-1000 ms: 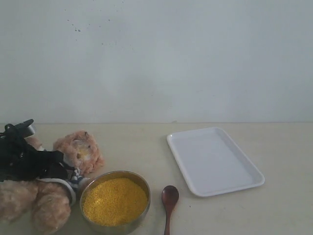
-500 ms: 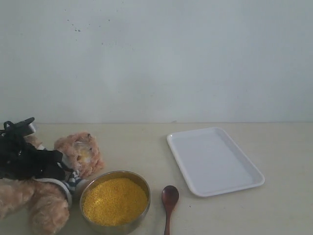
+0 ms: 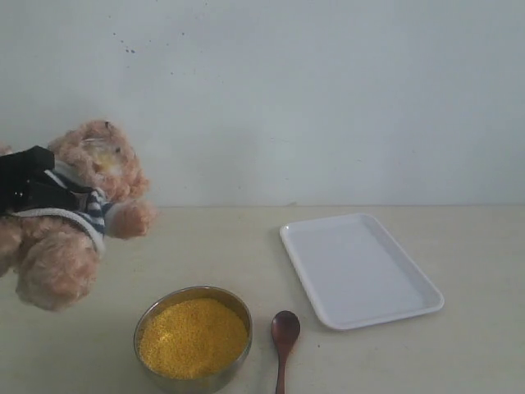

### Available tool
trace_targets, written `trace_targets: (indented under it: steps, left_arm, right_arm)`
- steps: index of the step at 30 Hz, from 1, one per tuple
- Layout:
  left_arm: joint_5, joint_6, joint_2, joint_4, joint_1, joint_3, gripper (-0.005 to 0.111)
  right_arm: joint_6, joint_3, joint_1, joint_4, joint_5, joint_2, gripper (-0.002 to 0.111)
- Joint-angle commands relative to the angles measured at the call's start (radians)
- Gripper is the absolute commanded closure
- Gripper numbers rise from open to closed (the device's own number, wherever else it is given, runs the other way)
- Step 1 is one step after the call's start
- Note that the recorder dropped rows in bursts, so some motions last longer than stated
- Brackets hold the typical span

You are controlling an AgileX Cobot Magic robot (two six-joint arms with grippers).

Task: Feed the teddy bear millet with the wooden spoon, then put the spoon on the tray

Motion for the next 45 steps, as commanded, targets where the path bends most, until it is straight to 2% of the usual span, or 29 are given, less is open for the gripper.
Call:
trace_targets:
  steps: [1,5,10,15,20,27,31,36,41,45]
  left_arm:
    - [0.093,0.063,-0.053,-0.164,0.001,0.065,0.103]
    - [0.109,0.143,-0.084,-0.239,0.001,0.168,0.103]
    - [0.134,0.385,-0.104,-0.438,0.001,0.341,0.103]
    - [0.333,0.53,-0.106,-0.676,0.001,0.469,0.103]
    - [0.454,0.575,-0.106,-0.685,0.001,0.474,0.103]
    - [0.446,0.618,-0.106,-0.759,0.016,0.474,0.103]
    - [0.448,0.618,-0.106,-0.761,0.04,0.474,0.103]
    - [0.449,0.618,-0.106,-0.765,0.039,0.474,0.103]
    - [0.452,0.618,-0.106,-0.765,0.037,0.474,0.103]
    - [0.452,0.618,-0.106,-0.765,0.037,0.474,0.103]
  right_arm:
    - [-0.001,-0.002,0.001,-0.009,-0.013,-0.005,0.109]
    - [-0.001,-0.002,0.001,-0.009,-0.013,-0.005,0.109]
    - [-0.001,-0.002,0.001,-0.009,-0.013,-0.005,0.109]
    - [-0.001,-0.002,0.001,-0.009,-0.013,-0.005,0.109]
    - [-0.001,-0.002,0.001,-0.009,-0.013,-0.005,0.109]
    - [-0.001,-0.002,0.001,-0.009,-0.013,-0.005,0.109]
    - [-0.001,-0.002,0.001,-0.009,-0.015,-0.005,0.109]
    - [0.012,-0.002,0.001,-0.023,-0.043,-0.005,0.109]
    - [0.122,-0.002,0.001,0.149,-0.154,-0.005,0.109]
    - [0.174,-0.002,0.001,0.239,-0.317,-0.005,0.109]
